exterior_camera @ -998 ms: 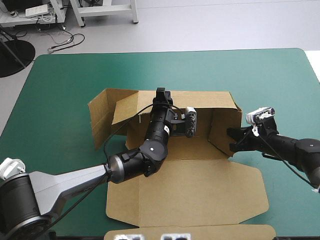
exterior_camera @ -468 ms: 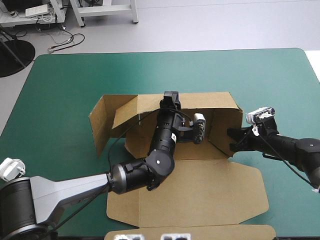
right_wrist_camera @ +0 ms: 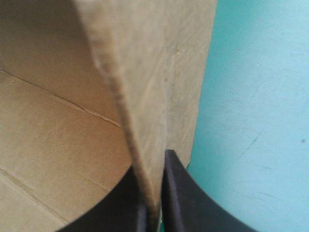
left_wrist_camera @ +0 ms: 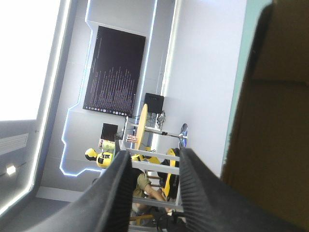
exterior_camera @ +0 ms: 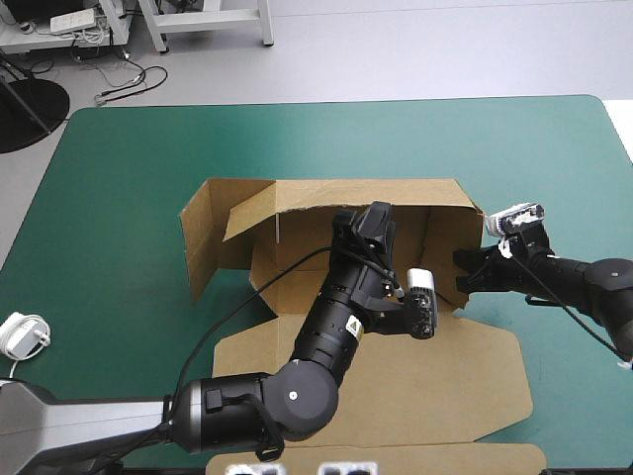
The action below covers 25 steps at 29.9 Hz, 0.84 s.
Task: Fold the box
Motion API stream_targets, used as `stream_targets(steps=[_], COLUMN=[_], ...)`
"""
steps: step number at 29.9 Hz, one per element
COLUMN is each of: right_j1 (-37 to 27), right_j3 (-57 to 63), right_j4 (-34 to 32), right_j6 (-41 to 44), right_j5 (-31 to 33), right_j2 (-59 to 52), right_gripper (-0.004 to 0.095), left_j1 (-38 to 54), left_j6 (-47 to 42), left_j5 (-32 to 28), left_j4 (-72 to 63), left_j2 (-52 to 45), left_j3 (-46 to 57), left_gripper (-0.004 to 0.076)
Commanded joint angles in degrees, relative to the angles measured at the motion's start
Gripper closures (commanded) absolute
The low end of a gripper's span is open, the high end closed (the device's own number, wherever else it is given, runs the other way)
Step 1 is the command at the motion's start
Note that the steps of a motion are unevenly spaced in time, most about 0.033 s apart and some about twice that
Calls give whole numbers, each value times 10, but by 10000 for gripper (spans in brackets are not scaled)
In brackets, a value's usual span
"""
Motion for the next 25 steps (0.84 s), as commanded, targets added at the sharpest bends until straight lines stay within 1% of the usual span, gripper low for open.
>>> stream_targets(steps=[1, 3, 4, 6, 8, 12, 14, 17, 19, 22, 25], right_j1=[-2, -2, -2, -2, -2, -2, -2, -2, 5, 34, 74], right_j3=[-46, -63, -72, -89, -107, -143, -173, -236, -279, -333, -379], right_j4=[-70, -90, -92, -93, -107, -147, -176, -231, -265, -307, -353], right_j6=[68, 99, 112, 136, 172, 246, 306, 397, 442, 485, 516], right_j5=[18, 25, 30, 39, 45, 62, 96, 180, 217, 239, 233], right_j2=[-9, -9, -9, -9, -9, -7, 2, 38, 72, 121, 170], right_gripper=[908, 908, 908, 908, 908, 908, 908, 908, 908, 908, 908], left_j1=[15, 50, 68, 122, 183, 291, 346, 419, 469, 532, 590], left_j6=[-51, -78, -83, -83, -83, -64, -61, -12, 32, 86, 127], left_j5=[26, 22, 18, -3, -22, -35, -29, -3, 25, 65, 95], left_j4=[73, 81, 73, 25, -51, -194, -255, -378, -452, -541, -605], left_j2=[-43, -52, -54, -56, -56, -57, -57, -59, -59, -59, -62], left_j3=[-51, -81, -94, -131, -170, -227, -248, -270, -272, -272, -272], left_gripper=[595, 703, 734, 727, 727, 727, 727, 727, 727, 727, 727])
